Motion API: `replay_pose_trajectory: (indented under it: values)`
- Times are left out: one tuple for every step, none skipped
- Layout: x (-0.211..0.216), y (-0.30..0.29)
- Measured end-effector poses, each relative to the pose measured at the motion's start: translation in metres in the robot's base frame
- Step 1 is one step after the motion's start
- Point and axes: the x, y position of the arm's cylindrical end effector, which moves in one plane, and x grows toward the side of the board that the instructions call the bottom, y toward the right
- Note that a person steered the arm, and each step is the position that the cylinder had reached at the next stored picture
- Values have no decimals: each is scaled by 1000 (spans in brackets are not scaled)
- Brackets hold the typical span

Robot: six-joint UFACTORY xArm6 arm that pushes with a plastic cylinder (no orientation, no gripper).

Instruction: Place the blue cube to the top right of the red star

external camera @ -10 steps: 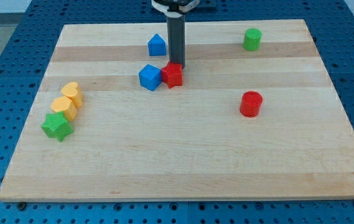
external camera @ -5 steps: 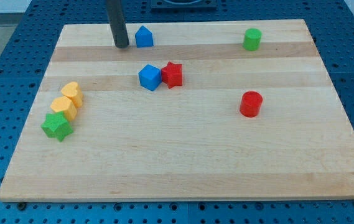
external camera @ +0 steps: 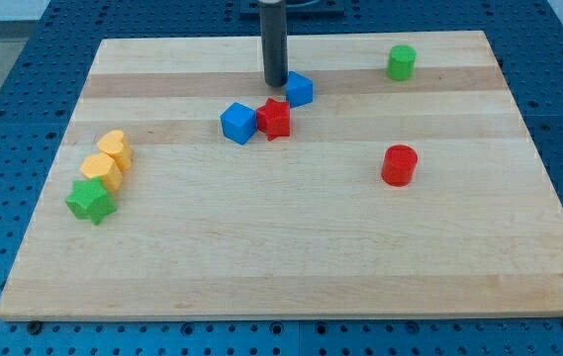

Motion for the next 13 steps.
replay_pose_trajectory:
  values:
    - [-11,14]
    - [23,52]
    - [53,76]
    - [64,97]
    - [18,105]
    - [-24,88]
    - [-8,46]
    - [24,25]
    - [47,43]
    - [48,51]
    - [22,50]
    - [31,37]
    - [64,36]
